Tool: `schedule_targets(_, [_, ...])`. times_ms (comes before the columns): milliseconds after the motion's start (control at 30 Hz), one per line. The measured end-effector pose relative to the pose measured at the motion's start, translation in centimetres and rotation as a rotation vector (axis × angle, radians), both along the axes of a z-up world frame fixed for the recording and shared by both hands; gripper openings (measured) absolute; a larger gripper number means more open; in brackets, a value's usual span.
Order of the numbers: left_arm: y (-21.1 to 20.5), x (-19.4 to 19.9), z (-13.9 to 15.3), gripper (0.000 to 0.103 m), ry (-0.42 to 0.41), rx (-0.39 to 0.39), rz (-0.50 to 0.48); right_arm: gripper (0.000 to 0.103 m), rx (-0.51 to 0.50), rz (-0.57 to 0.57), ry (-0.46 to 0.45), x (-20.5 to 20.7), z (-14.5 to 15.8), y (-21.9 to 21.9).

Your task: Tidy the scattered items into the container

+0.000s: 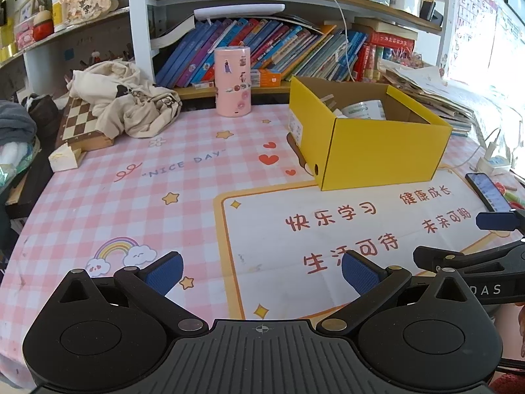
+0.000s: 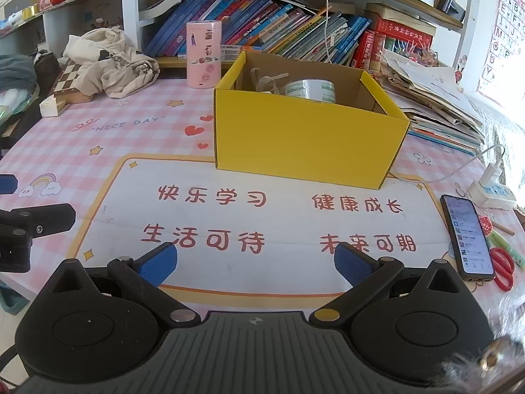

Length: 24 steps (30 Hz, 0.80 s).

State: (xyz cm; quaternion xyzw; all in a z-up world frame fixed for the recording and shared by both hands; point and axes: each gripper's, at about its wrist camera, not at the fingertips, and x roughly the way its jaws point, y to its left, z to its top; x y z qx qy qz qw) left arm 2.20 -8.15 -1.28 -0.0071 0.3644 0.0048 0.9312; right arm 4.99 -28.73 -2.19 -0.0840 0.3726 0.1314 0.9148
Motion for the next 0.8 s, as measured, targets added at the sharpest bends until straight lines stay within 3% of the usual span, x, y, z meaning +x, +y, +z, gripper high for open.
schedule_targets(800, [-0.41,0.2,-0.48,0.103,0.01,-0.035,-0.024,0.103,-0.003,0.003,0.022,0.6,-0.48,0.16])
